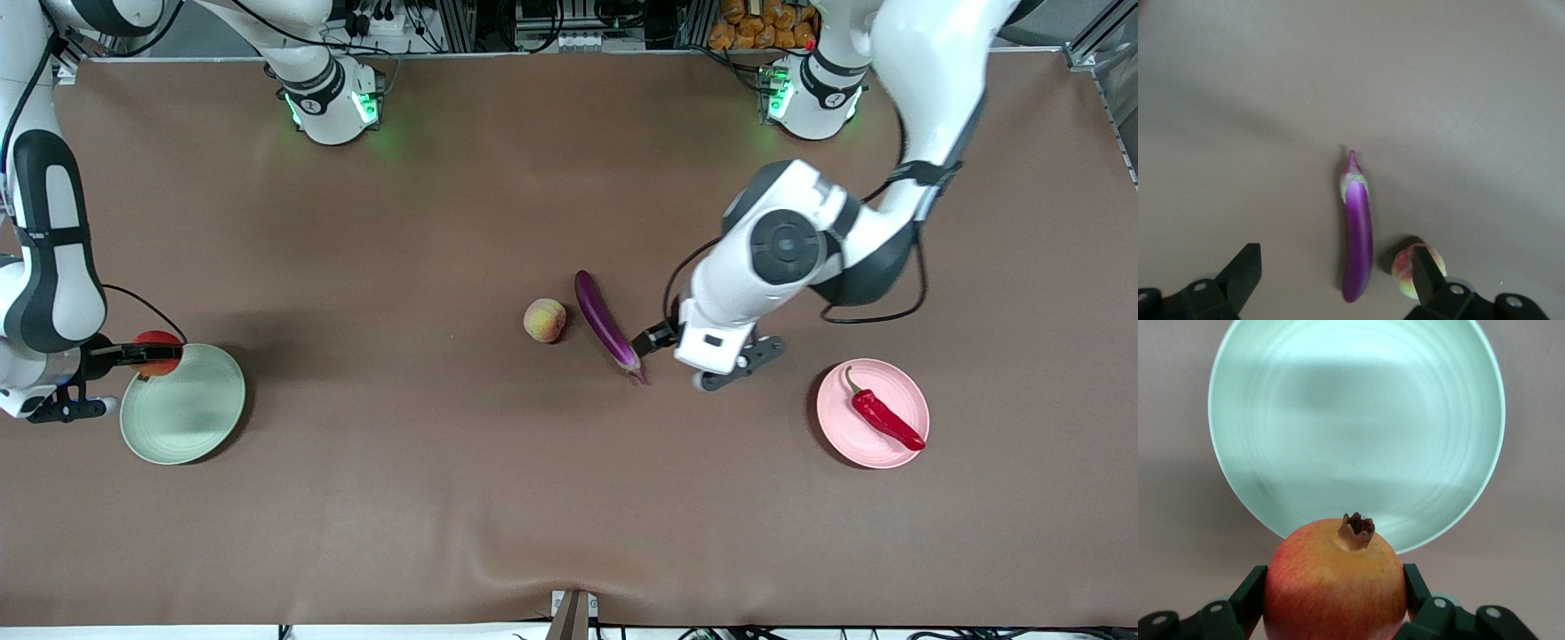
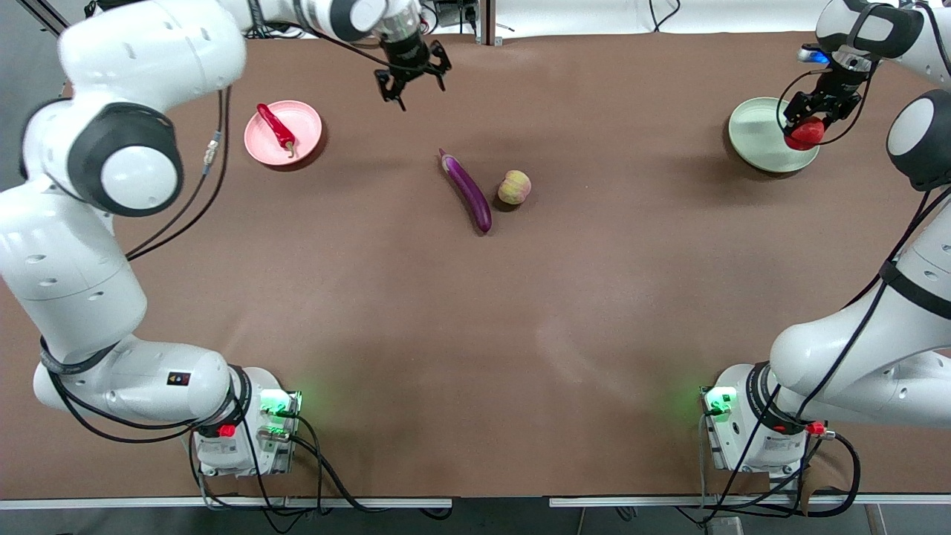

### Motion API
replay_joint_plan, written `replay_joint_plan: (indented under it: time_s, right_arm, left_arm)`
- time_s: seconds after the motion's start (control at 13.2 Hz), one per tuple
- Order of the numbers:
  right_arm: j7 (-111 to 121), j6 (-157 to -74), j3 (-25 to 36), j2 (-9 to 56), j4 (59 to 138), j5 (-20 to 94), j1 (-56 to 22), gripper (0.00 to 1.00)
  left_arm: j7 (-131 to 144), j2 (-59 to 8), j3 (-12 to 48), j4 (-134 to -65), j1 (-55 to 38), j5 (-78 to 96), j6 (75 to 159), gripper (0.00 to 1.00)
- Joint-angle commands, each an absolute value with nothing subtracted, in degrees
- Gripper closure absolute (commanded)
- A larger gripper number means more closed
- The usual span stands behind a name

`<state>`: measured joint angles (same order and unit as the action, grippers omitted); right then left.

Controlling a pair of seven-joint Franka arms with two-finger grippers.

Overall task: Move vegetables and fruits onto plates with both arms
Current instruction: 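Grasp the purple eggplant with the left gripper while the right gripper lowers the pomegranate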

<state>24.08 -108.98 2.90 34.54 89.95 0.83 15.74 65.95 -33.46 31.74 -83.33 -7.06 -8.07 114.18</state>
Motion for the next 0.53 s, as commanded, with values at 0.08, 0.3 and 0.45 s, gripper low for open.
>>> replay_joint_plan:
  time_s: [0.08,0.3,0.45]
  right_arm:
    - [25.22,-114.08,1.93,35.33,92.02,-0.26,16.96,1.00]
    - [26.27,-116.71,1.93,37.44,92.20,-0.26,18.28,1.00]
    - [26.46,-118.64,1.85,38.32,92.28,-0.18,18.37,0.91]
  left_arm:
    - [74.86,-38.84,22.01,-78.84,-19.65,-9.49,118.89,0.00]
    - [77.16,-40.42,14.33,-77.70,-28.11,-9.05,120.49,0.00]
    - [78.92,-42.00,14.15,-77.78,-29.52,-9.40,122.60,0.00]
